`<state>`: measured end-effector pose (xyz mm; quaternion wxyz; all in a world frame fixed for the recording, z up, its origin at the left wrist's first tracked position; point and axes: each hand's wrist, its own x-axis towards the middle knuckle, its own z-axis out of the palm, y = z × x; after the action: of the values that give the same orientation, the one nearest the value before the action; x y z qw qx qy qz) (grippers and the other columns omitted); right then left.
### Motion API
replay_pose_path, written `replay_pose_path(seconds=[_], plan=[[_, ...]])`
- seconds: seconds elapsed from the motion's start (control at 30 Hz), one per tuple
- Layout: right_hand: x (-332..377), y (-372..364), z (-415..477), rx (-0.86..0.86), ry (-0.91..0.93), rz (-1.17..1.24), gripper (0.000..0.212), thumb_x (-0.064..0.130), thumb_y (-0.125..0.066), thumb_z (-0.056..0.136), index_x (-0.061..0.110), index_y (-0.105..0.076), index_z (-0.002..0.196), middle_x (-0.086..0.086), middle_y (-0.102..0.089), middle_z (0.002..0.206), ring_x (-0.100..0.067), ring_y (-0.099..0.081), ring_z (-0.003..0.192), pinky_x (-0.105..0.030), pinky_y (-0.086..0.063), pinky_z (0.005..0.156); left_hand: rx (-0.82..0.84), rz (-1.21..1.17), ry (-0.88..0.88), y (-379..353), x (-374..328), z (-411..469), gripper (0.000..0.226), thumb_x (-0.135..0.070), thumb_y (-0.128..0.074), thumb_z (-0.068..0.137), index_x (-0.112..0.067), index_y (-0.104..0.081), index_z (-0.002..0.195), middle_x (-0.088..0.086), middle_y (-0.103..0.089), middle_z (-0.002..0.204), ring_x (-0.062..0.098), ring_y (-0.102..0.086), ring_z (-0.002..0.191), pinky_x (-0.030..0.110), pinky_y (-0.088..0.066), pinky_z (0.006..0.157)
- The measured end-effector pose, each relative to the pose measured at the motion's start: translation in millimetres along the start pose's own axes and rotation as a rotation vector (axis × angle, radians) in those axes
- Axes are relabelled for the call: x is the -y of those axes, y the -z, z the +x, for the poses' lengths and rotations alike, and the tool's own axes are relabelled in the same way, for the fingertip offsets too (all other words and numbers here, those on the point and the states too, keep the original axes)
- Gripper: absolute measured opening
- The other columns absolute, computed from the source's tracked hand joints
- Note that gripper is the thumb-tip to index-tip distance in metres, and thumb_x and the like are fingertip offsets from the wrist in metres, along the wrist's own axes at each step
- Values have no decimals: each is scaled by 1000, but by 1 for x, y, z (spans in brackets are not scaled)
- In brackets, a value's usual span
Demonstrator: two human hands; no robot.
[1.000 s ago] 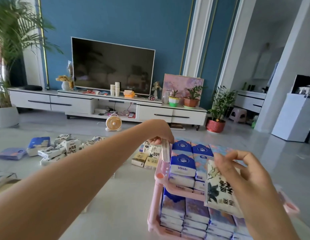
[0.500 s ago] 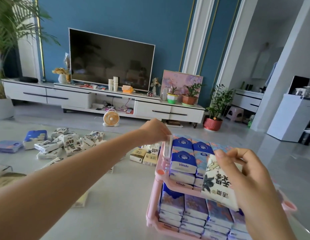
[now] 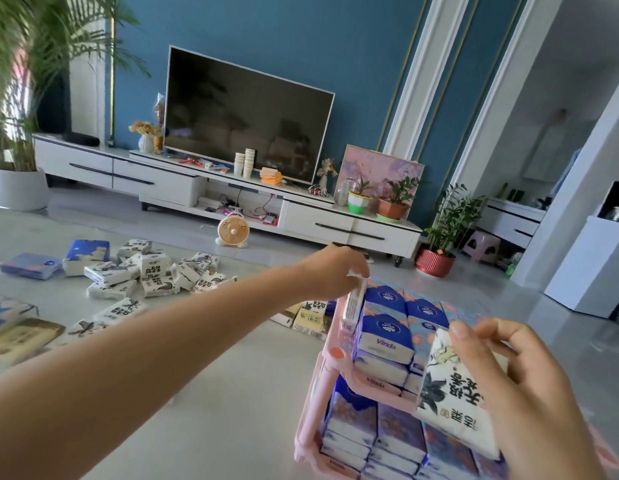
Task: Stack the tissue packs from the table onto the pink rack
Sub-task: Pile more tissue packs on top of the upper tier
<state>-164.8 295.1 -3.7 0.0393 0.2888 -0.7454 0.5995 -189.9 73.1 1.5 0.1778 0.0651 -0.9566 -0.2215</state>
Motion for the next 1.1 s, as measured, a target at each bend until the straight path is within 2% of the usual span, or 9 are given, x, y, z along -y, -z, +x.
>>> replay_pose_path(seconds=[0.1,0.27,0.47,0.6,0.7,0.8,0.9,1.0,1.1], plan=[[-4,0,2,-7,3,24,34,49,-59,67,18,-54,81,2,-57,70,4,-44,41,-16,-41,54,-8,161,-126,1,1,-19,44,-15,-57,87,-20,-46,130,-2,-36,143,13,-31,132,26,-30,104],[-14,-6,2,-25,11,36,57,75,-61,48,32,-56,84,-1,-69,83,-26,-64,80,-51,-49,79,130,62,-25,-2,3,-23,72,-23,-72,77,-20,-33,138,-4,-36,143,13,-30,132,27,-28,105],[-11,-7,-2,-37,1,41,42,68,-64,65,31,-54,83,-3,-66,83,-25,-61,77,-53,-48,78,144,61,-31,-7,-1,-12,74,-18,-75,74,-17,-35,135,0,-45,136,16,-41,124,20,-31,87],[-10,-7,-2,-33,-10,34,37,62,-58,59,31,-54,79,4,-66,80,-16,-56,70,-43,-46,74,229,30,-19,5,-1,-4,67,-19,-73,76,-15,-41,134,0,-47,134,16,-43,123,25,-34,95],[-10,-6,-1,-28,4,15,40,61,-56,59,27,-55,81,20,-57,56,-1,-43,51,-27,-33,60,319,-29,5,7,4,-3,62,-22,-70,80,-16,-43,135,0,-49,135,15,-43,126,25,-31,96],[-11,-5,0,-40,9,8,40,59,-56,59,26,-54,80,26,-52,50,4,-44,48,-27,-30,60,330,-37,17,1,10,-6,64,-27,-68,82,-20,-39,139,-3,-44,140,14,-36,130,31,-27,103],[-11,-7,0,-23,17,27,36,61,-58,59,32,-54,80,24,-57,56,1,-46,54,-31,-36,63,334,-51,38,-4,16,-6,67,-30,-66,83,-23,-34,142,-3,-40,143,17,-33,133,37,-27,107],[-15,-9,0,-6,33,27,47,73,-64,61,33,-56,85,8,-66,80,-13,-55,75,-44,-44,77,349,-83,45,-4,17,-5,68,-28,-66,83,-22,-33,142,-2,-41,143,17,-34,133,39,-27,108],[-14,-11,-1,20,23,24,50,72,-60,54,34,-55,85,4,-66,83,-19,-58,73,-42,-46,73,335,-131,84,-6,17,-7,76,-26,-68,81,-21,-26,145,-1,-39,145,17,-34,134,39,-27,109]])
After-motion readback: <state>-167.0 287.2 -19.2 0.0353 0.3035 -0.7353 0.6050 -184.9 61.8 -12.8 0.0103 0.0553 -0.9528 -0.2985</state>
